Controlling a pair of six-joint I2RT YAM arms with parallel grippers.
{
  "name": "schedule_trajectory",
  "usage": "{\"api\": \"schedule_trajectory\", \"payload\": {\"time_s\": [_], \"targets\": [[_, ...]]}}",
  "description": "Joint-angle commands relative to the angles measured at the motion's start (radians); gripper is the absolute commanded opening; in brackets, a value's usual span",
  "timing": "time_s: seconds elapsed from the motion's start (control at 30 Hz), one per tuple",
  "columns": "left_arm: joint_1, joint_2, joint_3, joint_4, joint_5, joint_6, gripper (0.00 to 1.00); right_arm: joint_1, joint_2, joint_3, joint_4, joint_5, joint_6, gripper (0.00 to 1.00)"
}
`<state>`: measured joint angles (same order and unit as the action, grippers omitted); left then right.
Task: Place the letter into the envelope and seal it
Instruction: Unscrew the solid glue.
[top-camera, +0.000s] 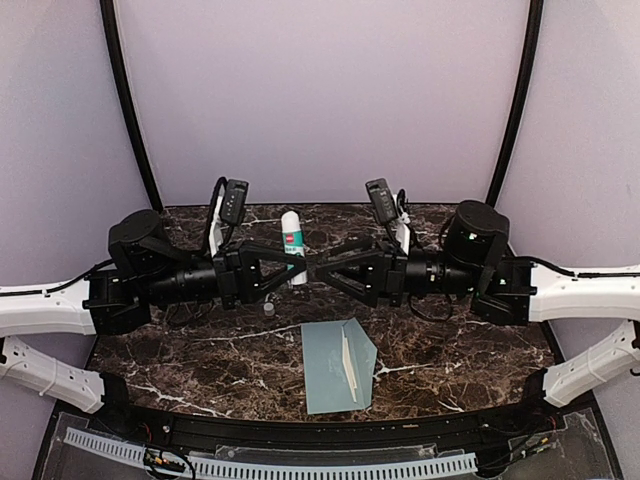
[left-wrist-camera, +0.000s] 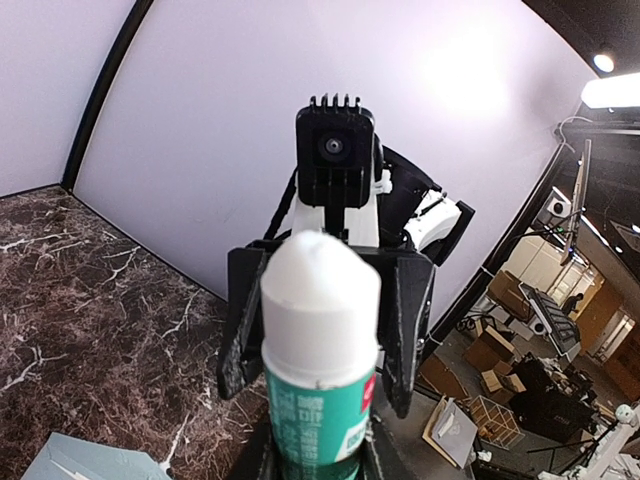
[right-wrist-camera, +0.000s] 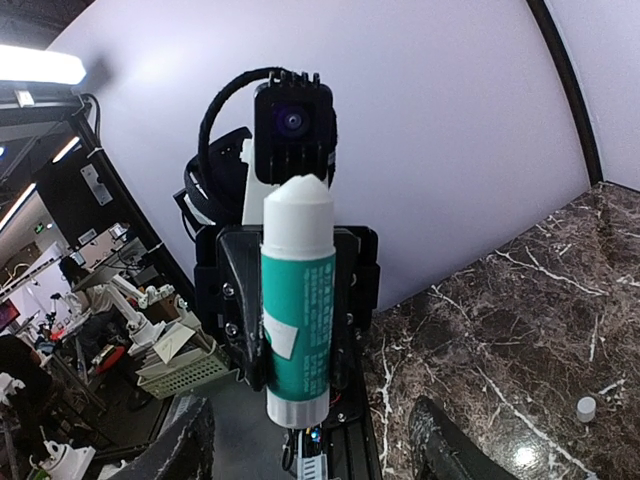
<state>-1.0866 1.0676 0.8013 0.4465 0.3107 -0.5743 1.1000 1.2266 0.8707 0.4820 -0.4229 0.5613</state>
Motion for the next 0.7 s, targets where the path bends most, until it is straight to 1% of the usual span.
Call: {"api": "schedule_trajectory", "payload": {"time_s": [0.0,0.2,0.33,0.67], "targets": [[-0.002,-0.023,-0.017,0.039,-0.028,-0.007,0.01,0.024,0.027,0.01,-0.012,-0.064,-0.017,0.61],[-0.002,-0.016,-0.014,0.046,-0.015,-0.011,0.01,0.05,0.076,0.064,-0.05,-0.058,-0.044,0.57],[-0.002,-0.018,-0.016,0.044,-0.008,-0.013,0.01,0.052,0.089,0.079,-0.045,-0.056,-0.048,0.53],[-0.002,-0.006,-0.014,0.046,0.02,-0.02,0.0,0.051,0.119,0.12,-0.045,-0.066,-0.056,0.46]]}}
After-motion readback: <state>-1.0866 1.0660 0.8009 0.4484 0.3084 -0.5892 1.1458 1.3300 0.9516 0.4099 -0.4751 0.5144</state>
